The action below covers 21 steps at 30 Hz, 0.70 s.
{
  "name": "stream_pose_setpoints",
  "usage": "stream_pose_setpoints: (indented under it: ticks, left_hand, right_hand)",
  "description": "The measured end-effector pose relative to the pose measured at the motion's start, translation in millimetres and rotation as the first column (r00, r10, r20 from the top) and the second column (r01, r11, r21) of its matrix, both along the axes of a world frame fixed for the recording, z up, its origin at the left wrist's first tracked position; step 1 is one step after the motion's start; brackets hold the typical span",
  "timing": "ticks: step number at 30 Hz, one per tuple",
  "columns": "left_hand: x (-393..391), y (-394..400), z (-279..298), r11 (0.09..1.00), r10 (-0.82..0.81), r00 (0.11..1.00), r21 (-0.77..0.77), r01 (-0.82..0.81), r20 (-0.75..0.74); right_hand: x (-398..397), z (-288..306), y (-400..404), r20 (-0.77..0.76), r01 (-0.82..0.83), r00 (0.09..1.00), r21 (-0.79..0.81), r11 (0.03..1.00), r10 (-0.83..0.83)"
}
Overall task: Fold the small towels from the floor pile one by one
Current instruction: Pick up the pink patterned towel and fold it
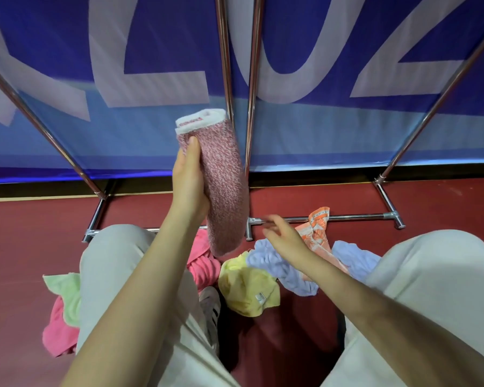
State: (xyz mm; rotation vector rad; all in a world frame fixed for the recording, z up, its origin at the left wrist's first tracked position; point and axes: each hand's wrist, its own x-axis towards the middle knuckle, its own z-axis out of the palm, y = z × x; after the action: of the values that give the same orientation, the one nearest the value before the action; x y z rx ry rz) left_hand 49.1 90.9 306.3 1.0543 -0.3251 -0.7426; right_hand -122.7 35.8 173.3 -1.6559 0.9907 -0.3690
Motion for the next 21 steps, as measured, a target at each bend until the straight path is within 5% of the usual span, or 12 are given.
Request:
stream_pose_setpoints:
  ticks: [5, 9, 13, 21]
  left_hand:
    - [-19.9, -9.0, -5.9, 0.994, -0.103, 0.989, 0.038, 0.099, 0.108]
    - [-29.4, -16.3, -5.4, 0.994, -0.105, 0.985, 0.049, 0.100, 0.137]
    - [-31.5, -31.7, 5.3, 0.994, -0.097, 0.985, 0.063, 0.089, 0.141]
    - [-18.7, -98.5, 94.5, 0.998, 0.058, 0.988, 0.001, -0.059, 0.141]
  right_hand:
    - [11.8, 32.6, -1.0, 0.277, -0.046, 0.961, 0.087, 0.995, 0.021]
    - [10.9, 38.7, -2.3, 0.265, -0.033, 0.964, 0.130, 0.991, -0.003]
    - [3.9, 46.3, -15.1, 0.217, 0.150, 0.960, 0.127, 0.981, -0.175]
    - [-19.8, 168.7, -91.0, 0.333, 0.308, 0.915, -0.215, 0.927, -0.227]
